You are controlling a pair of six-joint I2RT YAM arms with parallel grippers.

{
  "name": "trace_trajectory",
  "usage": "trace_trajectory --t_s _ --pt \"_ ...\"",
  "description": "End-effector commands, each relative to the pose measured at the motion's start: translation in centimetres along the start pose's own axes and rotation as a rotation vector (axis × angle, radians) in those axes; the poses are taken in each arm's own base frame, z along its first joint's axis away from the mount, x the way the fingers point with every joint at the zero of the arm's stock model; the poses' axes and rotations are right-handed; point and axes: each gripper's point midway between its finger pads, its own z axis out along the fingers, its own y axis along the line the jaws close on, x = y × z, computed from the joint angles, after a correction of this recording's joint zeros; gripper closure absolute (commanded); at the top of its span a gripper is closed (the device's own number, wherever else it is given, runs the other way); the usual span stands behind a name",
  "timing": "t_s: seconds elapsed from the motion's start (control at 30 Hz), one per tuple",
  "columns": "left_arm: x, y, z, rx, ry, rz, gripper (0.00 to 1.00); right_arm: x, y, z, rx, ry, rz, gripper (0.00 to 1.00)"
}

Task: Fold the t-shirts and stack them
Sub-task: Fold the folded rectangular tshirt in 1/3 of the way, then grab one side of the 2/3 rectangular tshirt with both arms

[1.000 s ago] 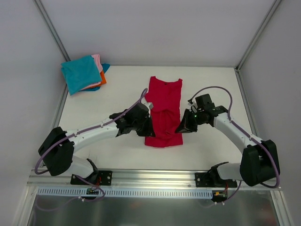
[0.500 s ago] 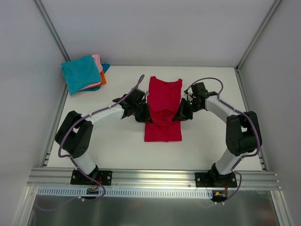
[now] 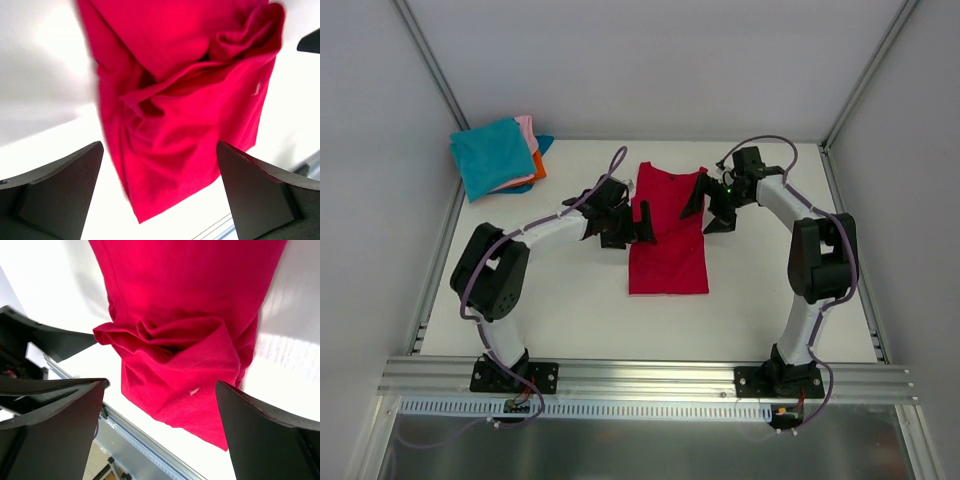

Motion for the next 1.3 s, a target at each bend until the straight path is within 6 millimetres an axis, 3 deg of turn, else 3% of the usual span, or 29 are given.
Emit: trace_trajectory --t_s 0.0,0.13,0.23,0.4,0.47,0.5,0.53,0.6,0.63,0.73,0.83,1.0,1.27 --pt "-4.1 -0.9 -4.5 -0.014 -0.211 0.064 0.01 -1.5 1.3 -2.3 0.014 -0.051 -0.069 0.01" --pt "-3.8 -0.5 -6.1 -0.024 -0.249 0.062 0.02 -0.7 2.3 -4.0 -0.005 -0.08 -0.081 0.01" --pt "-3.3 -1.8 -7.0 0.048 -0.245 0.055 0.01 0.6 3.4 -5.4 -0.035 -0.091 -0.092 0.01" --pt "-0.1 -4.5 -6.8 0.259 -0.133 -0.005 0.01 5.0 2.8 -7.0 -0.042 -0.104 -0.085 0.01" --pt "2.1 -4.7 -6.7 0.328 -0.079 -0.025 0.01 6.6 2.0 -7.0 -0.028 -0.1 -0.088 0.01" --pt "2.8 -4.6 -6.8 0.341 -0.071 -0.033 0.01 8.3 0.7 -6.4 -0.008 -0.072 -0.065 0.01" --pt "5.2 -3.1 -6.3 0.329 -0.026 -0.061 0.02 9.1 0.6 -6.9 -0.01 -0.088 -0.076 0.0" --pt "6.1 -2.6 -7.1 0.352 -0.065 -0.058 0.04 11.4 -1.3 -6.0 0.005 -0.055 -0.047 0.0" --pt "8.3 -0.7 -6.5 0.318 -0.033 -0.089 0.05 12.0 -1.6 -5.9 -0.001 -0.058 -0.048 0.01" --pt "10.8 0.9 -6.8 0.317 -0.036 -0.123 0.06 13.9 -3.2 -4.5 -0.008 -0.037 -0.023 0.0" --pt "11.9 2.0 -6.9 0.311 -0.053 -0.14 0.06 15.2 -4.7 -3.3 -0.005 -0.026 -0.005 0.0" --pt "11.9 2.4 -6.9 0.308 -0.091 -0.136 0.07 16.0 -6.5 -1.6 0.012 -0.025 0.014 0.01" --pt "10.6 3.0 -5.9 0.296 -0.179 -0.077 0.08 15.6 -7.0 -0.1 -0.007 -0.015 0.023 0.01"
